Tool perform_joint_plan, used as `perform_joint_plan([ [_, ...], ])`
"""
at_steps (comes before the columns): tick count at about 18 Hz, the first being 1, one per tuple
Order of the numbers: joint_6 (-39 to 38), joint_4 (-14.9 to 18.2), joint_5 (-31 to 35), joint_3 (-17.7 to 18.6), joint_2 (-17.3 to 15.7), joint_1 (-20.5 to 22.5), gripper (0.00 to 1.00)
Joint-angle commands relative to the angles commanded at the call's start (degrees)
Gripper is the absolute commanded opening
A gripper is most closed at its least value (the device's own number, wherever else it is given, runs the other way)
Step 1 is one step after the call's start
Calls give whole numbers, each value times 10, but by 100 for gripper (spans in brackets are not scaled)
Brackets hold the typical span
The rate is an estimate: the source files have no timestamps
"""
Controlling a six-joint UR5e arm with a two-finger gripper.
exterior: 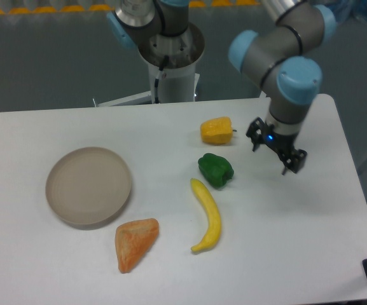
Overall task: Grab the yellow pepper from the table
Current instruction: 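Move the open gripper over the yellow bell pepper and lower it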
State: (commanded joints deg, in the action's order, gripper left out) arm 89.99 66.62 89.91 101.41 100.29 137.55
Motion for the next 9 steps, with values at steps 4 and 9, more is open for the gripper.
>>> perform_joint_plan([
  [4,124,-4,0,91,-57,1,100],
  [9,138,-3,0,136,-78,3,100],
])
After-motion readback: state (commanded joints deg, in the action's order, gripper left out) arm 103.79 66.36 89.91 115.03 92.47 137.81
